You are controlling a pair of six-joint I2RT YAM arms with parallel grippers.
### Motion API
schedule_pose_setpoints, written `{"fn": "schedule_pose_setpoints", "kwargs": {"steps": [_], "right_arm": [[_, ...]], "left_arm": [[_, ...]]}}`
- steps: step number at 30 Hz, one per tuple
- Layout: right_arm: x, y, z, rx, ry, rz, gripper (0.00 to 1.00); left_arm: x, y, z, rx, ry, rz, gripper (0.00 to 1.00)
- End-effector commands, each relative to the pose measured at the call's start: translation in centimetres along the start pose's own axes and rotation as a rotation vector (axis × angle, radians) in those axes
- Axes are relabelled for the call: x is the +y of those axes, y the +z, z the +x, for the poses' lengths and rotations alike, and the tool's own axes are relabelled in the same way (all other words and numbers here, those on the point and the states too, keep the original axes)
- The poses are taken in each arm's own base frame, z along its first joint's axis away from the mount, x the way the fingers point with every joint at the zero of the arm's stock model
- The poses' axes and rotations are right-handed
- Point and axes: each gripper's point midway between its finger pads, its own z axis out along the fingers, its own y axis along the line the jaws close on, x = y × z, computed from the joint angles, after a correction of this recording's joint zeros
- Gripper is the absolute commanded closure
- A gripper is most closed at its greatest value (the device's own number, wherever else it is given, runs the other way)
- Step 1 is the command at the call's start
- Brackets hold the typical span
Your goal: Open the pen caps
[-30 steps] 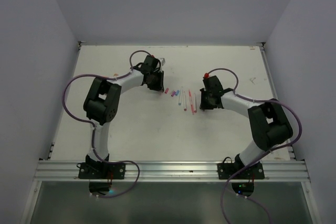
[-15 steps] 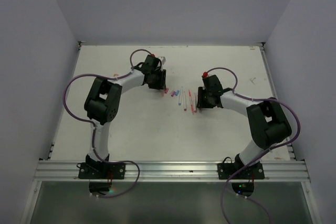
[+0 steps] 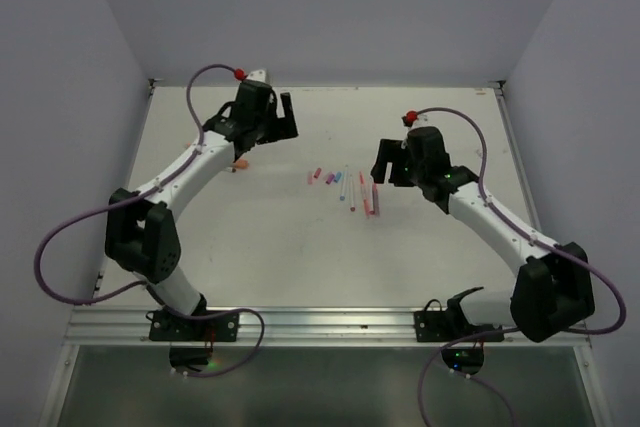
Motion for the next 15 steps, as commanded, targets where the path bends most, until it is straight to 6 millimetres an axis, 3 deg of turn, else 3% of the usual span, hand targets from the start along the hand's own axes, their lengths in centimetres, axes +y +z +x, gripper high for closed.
{"fn": "schedule_pose_setpoints", "kwargs": {"steps": [1, 6, 10, 15], "right_arm": [[0.7, -3.1, -3.8, -0.13, -0.002, -0.008, 0.18], [0.9, -6.3, -5.6, -0.232, 0.005, -0.031, 0.03], [1.6, -7.5, -6.0, -0.281, 0.015, -0.08, 0.02], [2.2, -7.8, -6.1, -0.297, 0.016, -0.119, 0.02]], "left_arm": [[6.8, -2.3, -0.4, -0.046, -0.154, -0.257, 0.01], [13.6, -3.9, 0.0, -0.087, -0.304, -0.422, 0.04], [19.0, -4.0, 0.4, -0.088, -0.423, -0.529, 0.15], [22.9, -2.9, 1.2, -0.097, -0.595, -0.587, 0.3]]}}
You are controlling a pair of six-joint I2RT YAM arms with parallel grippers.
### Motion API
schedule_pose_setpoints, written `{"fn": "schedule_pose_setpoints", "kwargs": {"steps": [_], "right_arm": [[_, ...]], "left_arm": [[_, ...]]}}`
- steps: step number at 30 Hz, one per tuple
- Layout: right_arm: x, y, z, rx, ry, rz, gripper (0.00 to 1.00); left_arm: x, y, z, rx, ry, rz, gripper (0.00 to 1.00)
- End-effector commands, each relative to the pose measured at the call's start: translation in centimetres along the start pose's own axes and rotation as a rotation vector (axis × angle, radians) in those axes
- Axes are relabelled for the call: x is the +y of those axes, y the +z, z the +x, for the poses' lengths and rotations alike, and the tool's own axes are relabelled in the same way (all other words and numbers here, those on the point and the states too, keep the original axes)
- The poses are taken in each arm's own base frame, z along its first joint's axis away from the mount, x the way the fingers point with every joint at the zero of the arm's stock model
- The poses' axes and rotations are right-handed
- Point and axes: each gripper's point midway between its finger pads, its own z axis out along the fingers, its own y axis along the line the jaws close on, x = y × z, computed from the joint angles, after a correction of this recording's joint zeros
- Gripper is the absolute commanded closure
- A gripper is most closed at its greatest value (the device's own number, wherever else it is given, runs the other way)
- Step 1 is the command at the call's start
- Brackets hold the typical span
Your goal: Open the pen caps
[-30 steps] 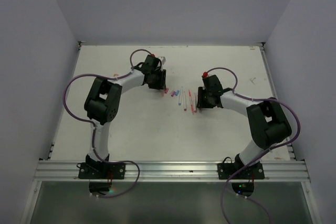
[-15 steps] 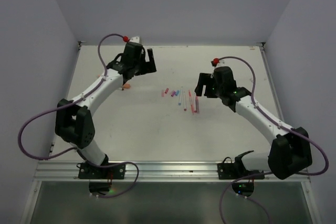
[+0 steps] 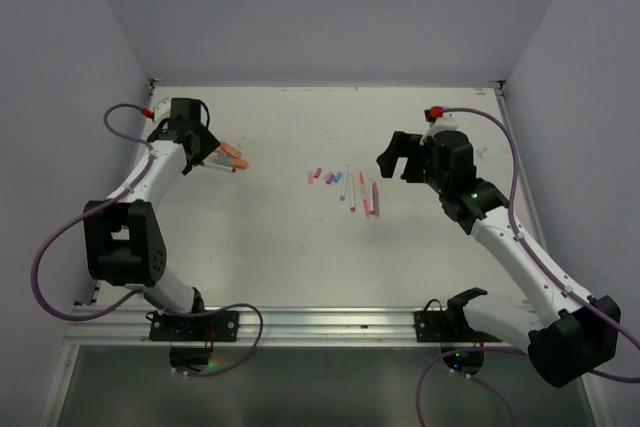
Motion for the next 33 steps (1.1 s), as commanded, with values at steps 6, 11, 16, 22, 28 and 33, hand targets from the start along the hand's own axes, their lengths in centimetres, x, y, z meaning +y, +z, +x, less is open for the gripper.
{"fn": "schedule_pose_setpoints", "kwargs": {"steps": [6, 11, 16, 22, 28, 33], "right_arm": [[0.5, 0.2, 0.3, -0.012, 0.006, -0.04, 0.02], [0.5, 0.5, 1.0, 0.006, 0.003, -0.049, 0.02], [0.2, 0.6, 1.5, 0.018, -0.001, -0.044, 0.02], [0.1, 0.7, 1.8, 0.028, -0.011, -0.041, 0.02], [-0.2, 1.2, 2.5, 0.05, -0.018, -0.032, 0.02], [-0.3, 1.2, 2.6, 0.051, -0.016, -0.03, 0.02]], "left_arm": [[3.2, 5.4, -2.0, 0.033, -0.254, -0.109, 0.42], [3.2, 8.2, -1.6, 0.074, -0.256, -0.146, 0.49], [2.2, 9.4, -1.8, 0.083, -0.266, -0.116, 0.51], [2.4, 11.1, -1.2, 0.108, -0.271, -0.143, 0.52], [2.5, 12.1, -0.8, 0.128, -0.252, -0.166, 0.52], [3.2, 12.6, -0.1, 0.155, -0.222, -0.2, 0.53]]}}
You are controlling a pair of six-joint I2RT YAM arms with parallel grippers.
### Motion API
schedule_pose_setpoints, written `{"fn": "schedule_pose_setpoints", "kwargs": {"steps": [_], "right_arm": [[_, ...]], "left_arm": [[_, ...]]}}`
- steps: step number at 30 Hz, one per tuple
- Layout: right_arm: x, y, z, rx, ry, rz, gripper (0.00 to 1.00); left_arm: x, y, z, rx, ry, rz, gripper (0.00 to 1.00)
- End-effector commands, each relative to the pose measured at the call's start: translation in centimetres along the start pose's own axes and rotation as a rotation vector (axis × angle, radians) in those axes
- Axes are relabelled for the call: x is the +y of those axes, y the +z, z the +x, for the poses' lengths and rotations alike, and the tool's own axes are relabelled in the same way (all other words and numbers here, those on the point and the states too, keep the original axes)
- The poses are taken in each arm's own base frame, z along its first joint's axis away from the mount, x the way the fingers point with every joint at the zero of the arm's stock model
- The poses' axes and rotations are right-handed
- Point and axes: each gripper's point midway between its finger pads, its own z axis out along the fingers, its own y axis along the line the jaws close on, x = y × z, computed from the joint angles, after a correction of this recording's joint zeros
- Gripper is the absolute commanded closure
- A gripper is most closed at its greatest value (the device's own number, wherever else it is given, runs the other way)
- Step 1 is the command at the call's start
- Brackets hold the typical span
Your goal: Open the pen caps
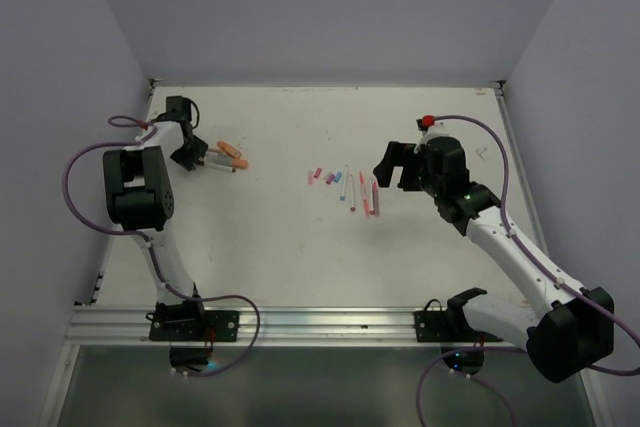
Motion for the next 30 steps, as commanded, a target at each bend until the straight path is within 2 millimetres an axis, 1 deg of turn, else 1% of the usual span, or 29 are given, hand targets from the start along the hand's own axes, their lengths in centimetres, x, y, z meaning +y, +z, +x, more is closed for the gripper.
{"fn": "schedule_pose_setpoints", "kwargs": {"steps": [1, 5, 9, 10, 11, 12, 13, 14, 15, 16, 17, 18, 19, 20, 21, 23, 24, 25, 26, 27, 28, 29, 30], "right_arm": [[0.2, 0.1, -0.7, -0.032, -0.011, -0.015, 0.02], [0.3, -0.1, -0.9, -0.033, -0.014, -0.016, 0.02], [0.4, -0.1, -1.1, -0.04, -0.012, -0.017, 0.02], [0.7, -0.2, -0.9, -0.031, -0.011, -0.038, 0.02], [0.8, -0.2, -0.9, -0.029, -0.011, -0.042, 0.02], [1.1, -0.2, -1.0, -0.028, -0.01, -0.057, 0.02], [1.2, -0.2, -0.9, -0.027, -0.012, -0.063, 0.02], [1.4, -0.2, -0.9, -0.025, -0.013, -0.073, 0.02], [1.5, -0.2, -0.9, -0.025, -0.019, -0.082, 0.02], [2.1, -0.2, -0.8, -0.017, -0.036, -0.117, 0.02], [2.5, -0.2, -0.8, -0.015, -0.038, -0.137, 0.03], [2.7, -0.1, -0.5, -0.003, -0.039, -0.153, 0.03], [3.2, 0.0, -0.6, -0.003, -0.041, -0.178, 0.03], [3.9, -0.2, -0.3, 0.011, -0.044, -0.216, 0.04], [4.3, 0.0, -0.1, 0.018, -0.047, -0.238, 0.04], [5.0, 0.0, 0.3, 0.031, -0.052, -0.275, 0.04], [5.5, 0.0, 0.4, 0.031, -0.06, -0.29, 0.04], [5.9, 0.1, 0.6, 0.038, -0.063, -0.301, 0.04], [6.5, 0.1, 0.9, 0.046, -0.068, -0.319, 0.04], [6.9, 0.2, 1.0, 0.042, -0.073, -0.329, 0.05], [7.2, 0.4, 1.3, 0.052, -0.067, -0.334, 0.05], [7.9, 0.4, 1.6, 0.058, -0.07, -0.349, 0.05], [8.4, 0.5, 1.5, 0.049, -0.069, -0.362, 0.05]], "left_arm": [[0.4, 0.3, -0.5, -0.004, 0.005, -0.028, 0.54], [1.5, 0.4, 0.5, 0.023, 0.036, -0.059, 0.6], [2.8, 0.3, 1.1, 0.037, 0.071, -0.086, 0.71], [2.9, 0.2, 1.1, 0.035, 0.082, -0.086, 0.73], [3.6, 0.2, 1.6, 0.043, 0.09, -0.098, 0.75], [3.7, -0.2, 1.4, 0.032, 0.092, -0.093, 0.8], [3.9, -0.4, 1.5, 0.032, 0.099, -0.09, 0.82], [4.6, -0.4, 2.1, 0.042, 0.106, -0.099, 0.84], [4.3, -0.9, 1.9, 0.033, 0.105, -0.077, 0.9], [4.4, -1.1, 2.4, 0.047, 0.115, -0.062, 0.93], [5.1, -1.0, 3.2, 0.063, 0.12, -0.066, 0.97], [4.8, -1.6, 3.1, 0.056, 0.117, -0.037, 1.0], [4.6, -1.9, 3.6, 0.072, 0.123, -0.007, 1.0], [5.3, -2.0, 4.6, 0.093, 0.128, -0.006, 1.0], [4.6, -2.8, 4.3, 0.072, 0.126, 0.041, 1.0], [4.4, -3.5, 5.6, 0.088, 0.135, 0.092, 1.0], [3.2, -4.9, 5.8, 0.086, 0.145, 0.16, 1.0], [3.4, -5.2, 6.7, 0.094, 0.16, 0.18, 1.0], [2.2, -5.9, 6.9, 0.079, 0.174, 0.234, 1.0], [1.0, -7.4, 7.1, 0.079, 0.186, 0.311, 1.0], [0.7, -7.9, 7.6, 0.077, 0.209, 0.344, 1.0], [-0.5, -9.0, 8.3, 0.074, 0.229, 0.402, 1.0], [-1.3, -10.3, 8.1, 0.057, 0.233, 0.452, 1.0]]}}
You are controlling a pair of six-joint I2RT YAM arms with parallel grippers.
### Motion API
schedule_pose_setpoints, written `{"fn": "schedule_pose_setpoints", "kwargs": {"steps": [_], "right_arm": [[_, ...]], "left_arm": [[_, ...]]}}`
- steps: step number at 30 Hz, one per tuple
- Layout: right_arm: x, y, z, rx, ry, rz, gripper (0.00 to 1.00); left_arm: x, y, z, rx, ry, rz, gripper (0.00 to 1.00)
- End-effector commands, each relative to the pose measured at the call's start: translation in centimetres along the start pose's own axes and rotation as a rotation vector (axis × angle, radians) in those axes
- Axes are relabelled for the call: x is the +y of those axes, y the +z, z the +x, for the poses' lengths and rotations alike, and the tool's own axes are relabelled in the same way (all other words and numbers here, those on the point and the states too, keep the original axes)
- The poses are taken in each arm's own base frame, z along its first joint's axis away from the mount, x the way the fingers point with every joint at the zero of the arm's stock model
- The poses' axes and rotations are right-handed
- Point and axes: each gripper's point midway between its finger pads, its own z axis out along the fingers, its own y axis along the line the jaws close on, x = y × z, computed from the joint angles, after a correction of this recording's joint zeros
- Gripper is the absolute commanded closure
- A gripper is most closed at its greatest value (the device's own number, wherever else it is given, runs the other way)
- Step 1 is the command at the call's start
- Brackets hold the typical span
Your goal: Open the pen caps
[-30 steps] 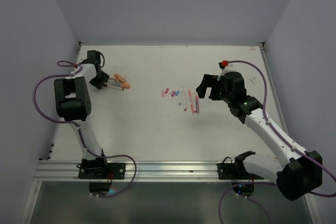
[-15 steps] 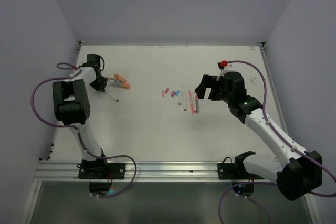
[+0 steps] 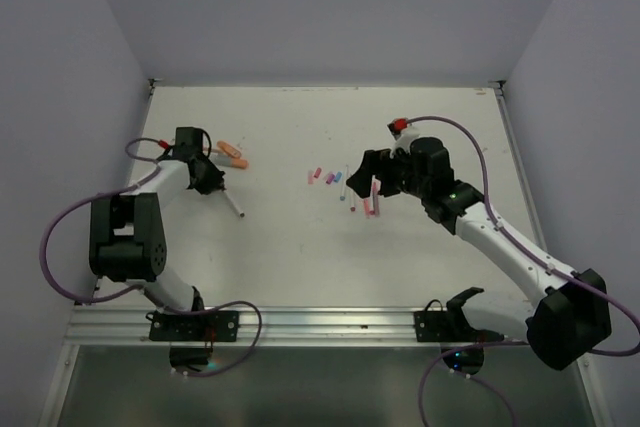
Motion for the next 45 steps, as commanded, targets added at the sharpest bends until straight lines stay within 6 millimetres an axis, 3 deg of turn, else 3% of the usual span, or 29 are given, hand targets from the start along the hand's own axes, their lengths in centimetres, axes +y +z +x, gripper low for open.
{"fn": "schedule_pose_setpoints", "kwargs": {"steps": [1, 5, 13, 17, 23, 30, 34, 35, 37, 38, 40, 42, 45], "right_arm": [[2.8, 0.9, -0.6, -0.03, -0.015, -0.097, 0.06], [5.7, 2.3, 0.6, 0.0, -0.03, -0.164, 0.06], [10.9, 4.3, 0.7, -0.016, -0.011, -0.324, 0.09], [12.9, 5.3, 0.7, -0.027, 0.014, -0.399, 0.1], [14.7, 7.4, 0.8, -0.03, 0.013, -0.44, 0.12], [16.5, 8.6, 0.5, -0.046, -0.005, -0.501, 0.2], [17.1, 8.6, 0.3, -0.057, -0.016, -0.534, 0.4], [17.1, 8.6, 0.3, -0.056, -0.017, -0.533, 0.54], [17.0, 8.5, 0.3, -0.057, -0.025, -0.532, 0.7], [16.9, 8.4, 0.4, -0.056, -0.027, -0.53, 0.84], [16.9, 8.3, 0.5, -0.053, -0.032, -0.527, 0.97], [16.7, 8.1, 0.6, -0.05, -0.04, -0.522, 1.0], [16.5, 7.9, 0.9, -0.045, -0.058, -0.518, 1.0]], "left_arm": [[-6.8, -3.9, 0.1, -0.074, 0.111, 0.292, 1.0], [-11.4, -8.2, 2.2, -0.108, 0.167, 0.503, 1.0], [-16.0, -14.3, 5.5, -0.171, 0.235, 0.767, 1.0], [-17.2, -17.5, 6.5, -0.214, 0.243, 0.881, 1.0], [-18.3, -20.6, 7.7, -0.251, 0.263, 0.984, 1.0], [-18.4, -22.5, 8.6, -0.279, 0.28, 1.051, 1.0], [-18.4, -23.4, 8.6, -0.298, 0.29, 1.079, 1.0], [-18.4, -23.6, 8.6, -0.303, 0.294, 1.084, 1.0], [-18.5, -23.9, 8.5, -0.312, 0.307, 1.097, 1.0], [-18.5, -24.1, 8.6, -0.314, 0.313, 1.101, 1.0], [-18.6, -24.3, 8.6, -0.319, 0.331, 1.111, 1.0], [-18.7, -24.3, 8.8, -0.315, 0.349, 1.116, 0.99], [-18.9, -24.3, 9.2, -0.297, 0.368, 1.127, 0.83]]}}
